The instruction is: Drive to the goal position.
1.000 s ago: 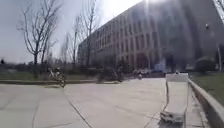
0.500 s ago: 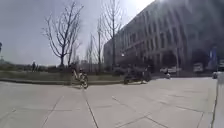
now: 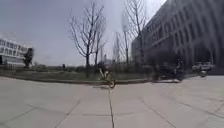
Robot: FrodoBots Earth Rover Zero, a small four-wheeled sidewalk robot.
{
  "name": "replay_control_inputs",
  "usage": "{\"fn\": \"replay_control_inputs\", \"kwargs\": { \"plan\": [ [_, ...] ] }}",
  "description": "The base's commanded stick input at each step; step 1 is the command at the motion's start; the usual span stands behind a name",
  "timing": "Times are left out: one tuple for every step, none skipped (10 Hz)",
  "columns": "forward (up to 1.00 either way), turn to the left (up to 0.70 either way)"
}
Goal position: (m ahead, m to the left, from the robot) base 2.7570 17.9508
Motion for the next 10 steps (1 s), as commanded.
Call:
{"fn": "replay_control_inputs", "kwargs": {
  "plan": [
    [0.7,0.35],
    [0.7,0.35],
    [0.7,0.35],
    [0.7,0.35],
    [0.7,0.35],
    [0.7,0.35],
    [0.7,0.35],
    [0.7,0.35],
    [0.7,0.35],
    [0.7,0.35]
  ]
}}
